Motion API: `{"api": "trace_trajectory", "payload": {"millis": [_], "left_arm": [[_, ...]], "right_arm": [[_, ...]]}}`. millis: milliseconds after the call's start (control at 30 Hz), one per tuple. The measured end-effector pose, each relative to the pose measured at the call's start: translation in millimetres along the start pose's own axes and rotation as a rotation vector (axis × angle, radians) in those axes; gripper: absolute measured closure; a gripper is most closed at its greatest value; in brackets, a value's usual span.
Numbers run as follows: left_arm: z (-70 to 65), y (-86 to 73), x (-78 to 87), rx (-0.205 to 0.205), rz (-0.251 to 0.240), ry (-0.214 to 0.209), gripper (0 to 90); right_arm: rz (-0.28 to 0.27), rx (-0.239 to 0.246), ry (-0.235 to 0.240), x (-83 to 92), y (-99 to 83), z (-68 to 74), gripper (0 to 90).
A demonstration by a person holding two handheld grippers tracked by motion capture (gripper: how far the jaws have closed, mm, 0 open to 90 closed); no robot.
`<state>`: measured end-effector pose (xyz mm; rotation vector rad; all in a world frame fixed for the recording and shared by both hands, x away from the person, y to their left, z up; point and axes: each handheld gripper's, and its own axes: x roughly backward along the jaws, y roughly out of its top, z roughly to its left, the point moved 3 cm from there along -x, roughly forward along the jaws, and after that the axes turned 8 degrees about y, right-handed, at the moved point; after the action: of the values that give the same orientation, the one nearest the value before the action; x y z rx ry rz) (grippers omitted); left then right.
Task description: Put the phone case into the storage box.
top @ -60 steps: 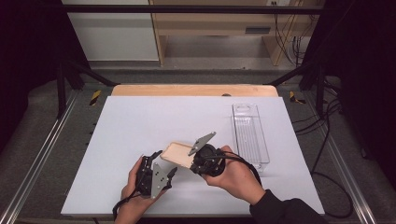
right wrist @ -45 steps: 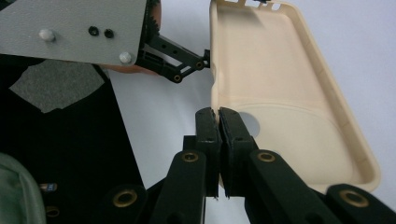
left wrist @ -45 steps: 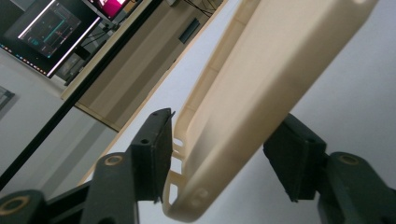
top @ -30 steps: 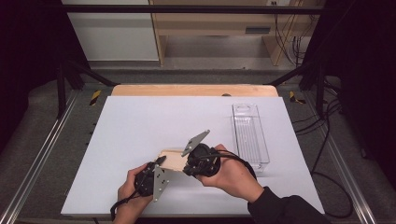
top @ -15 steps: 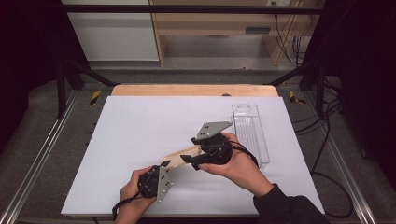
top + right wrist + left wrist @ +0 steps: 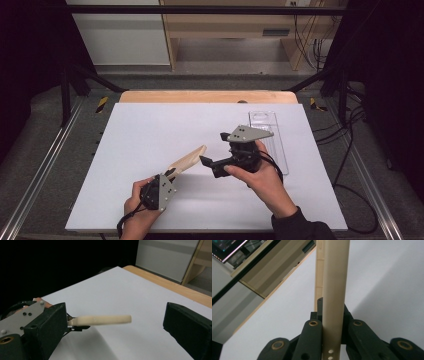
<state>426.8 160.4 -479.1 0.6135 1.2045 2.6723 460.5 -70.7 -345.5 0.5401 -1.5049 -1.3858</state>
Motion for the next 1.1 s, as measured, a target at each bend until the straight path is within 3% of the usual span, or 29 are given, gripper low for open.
{"api": "trace_trajectory", "payload": {"millis": [67,100,133,233,333,367,433,467,500,567,633,667,733,900,1000,1100], "left_arm": [[5.2,-0.2,1.3,0.061,-0.009,-0.009,85.5],[5.2,-0.2,1.3,0.061,-0.009,-0.009,85.5],[7.3,0.4,2.2,0.087,-0.015,-0.008,85.5],[12.8,1.5,5.7,0.135,-0.029,0.022,85.5],[15.8,0.7,8.4,0.194,-0.039,0.017,85.5],[15.8,0.7,8.4,0.194,-0.039,0.017,85.5],[18.6,0.7,10.6,0.267,-0.050,-0.007,85.5],[18.6,0.7,10.6,0.267,-0.050,-0.007,85.5],[19.8,0.8,11.8,0.318,-0.059,-0.025,85.5],[20.1,1.2,12.3,0.339,-0.063,-0.032,85.5],[21.7,3.6,13.6,0.396,-0.084,-0.045,85.5],[21.7,3.6,13.6,0.396,-0.084,-0.045,85.5],[22.4,5.5,15.6,0.460,-0.090,-0.075,85.6],[22.2,7.1,17.0,0.521,-0.108,-0.109,85.6],[22.4,8.4,18.4,0.537,-0.124,-0.113,85.6],[23.8,10.2,21.3,0.582,-0.153,-0.120,85.5]], "right_arm": [[-0.038,0.009,-0.030,5.5,-7.9,-0.2,5.8],[-0.038,0.009,-0.030,5.5,-7.9,-0.2,5.8],[-0.065,0.005,-0.048,7.4,-14.1,-0.9,5.9],[-0.075,0.008,-0.056,5.0,-22.7,0.2,5.0],[-0.075,0.027,-0.058,0.9,-31.5,3.2,4.5],[-0.075,0.027,-0.058,0.9,-31.5,3.2,4.5],[-0.073,0.036,-0.055,-4.4,-38.4,5.3,5.1],[-0.057,0.041,-0.052,-6.7,-40.0,6.0,4.9],[-0.048,0.042,-0.050,-8.7,-41.9,7.1,4.9],[-0.049,0.034,-0.040,-12.8,-45.9,9.5,4.9],[-0.040,0.032,-0.036,-16.8,-49.4,10.9,4.8],[-0.037,0.035,-0.037,-18.3,-50.6,11.5,4.7],[-0.046,0.021,-0.032,-20.2,-52.2,12.3,4.8],[-0.054,0.006,-0.040,-21.6,-54.6,11.9,4.6],[-0.053,-0.002,-0.042,-21.0,-55.6,10.6,4.5],[-0.055,-0.009,-0.041,-21.0,-55.9,10.2,4.4]]}}
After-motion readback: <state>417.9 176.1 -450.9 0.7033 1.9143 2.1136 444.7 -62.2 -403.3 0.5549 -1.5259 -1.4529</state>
